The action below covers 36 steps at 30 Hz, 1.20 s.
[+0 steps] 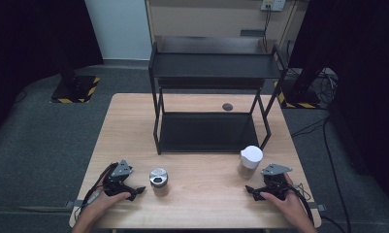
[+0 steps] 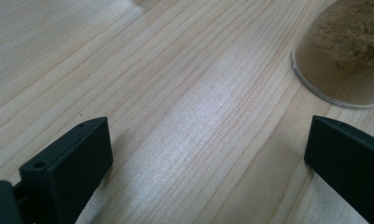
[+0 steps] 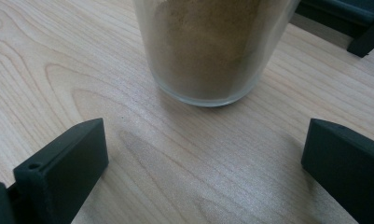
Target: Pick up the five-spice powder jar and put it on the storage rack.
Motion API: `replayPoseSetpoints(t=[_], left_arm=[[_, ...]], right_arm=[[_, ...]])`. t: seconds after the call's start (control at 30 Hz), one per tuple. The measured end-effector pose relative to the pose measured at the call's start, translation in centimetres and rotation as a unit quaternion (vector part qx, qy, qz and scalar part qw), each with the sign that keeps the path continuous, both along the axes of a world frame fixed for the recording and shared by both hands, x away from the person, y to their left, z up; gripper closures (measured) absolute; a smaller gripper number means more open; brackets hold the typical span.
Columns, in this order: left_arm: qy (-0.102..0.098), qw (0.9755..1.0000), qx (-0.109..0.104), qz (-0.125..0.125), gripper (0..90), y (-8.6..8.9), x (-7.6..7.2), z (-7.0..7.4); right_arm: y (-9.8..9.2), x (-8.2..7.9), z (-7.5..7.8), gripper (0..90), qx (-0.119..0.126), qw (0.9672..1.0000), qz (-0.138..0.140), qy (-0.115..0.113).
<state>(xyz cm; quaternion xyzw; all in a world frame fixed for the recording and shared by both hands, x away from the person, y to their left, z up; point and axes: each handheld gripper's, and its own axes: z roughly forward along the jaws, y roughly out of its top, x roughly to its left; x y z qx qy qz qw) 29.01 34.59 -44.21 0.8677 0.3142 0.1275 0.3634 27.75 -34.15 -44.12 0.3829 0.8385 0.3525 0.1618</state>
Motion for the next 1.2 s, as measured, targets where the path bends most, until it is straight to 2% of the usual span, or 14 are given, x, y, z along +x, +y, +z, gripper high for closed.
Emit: replayPoseSetpoints(t=[0.6,0.7,0.97,1.2], left_arm=[[0.0,1.0,-0.004,-0.004,0.4,0.27,0.09,-0.03],[0.0,0.9999,-0.011,-0.009,1.1,0.46,0.06,-0.07],[-0.014,0.9994,-0.007,-0.03,1.8,0.31,-0.47,0.2],[-0.015,0.9984,-0.006,-0.053,2.1,0.21,-0.76,0.45]], right_arm=[[0.07,-0.12,-0.01,1.0,0.001,1.0,-0.004,0.0],[0.07,-0.12,-0.01,1.0,0.001,1.0,-0.004,0.0],[0.08,-0.14,-0.02,1.0,0.001,1.0,-0.004,0.0],[0.08,-0.14,-0.02,1.0,0.001,1.0,-0.004,0.0]])
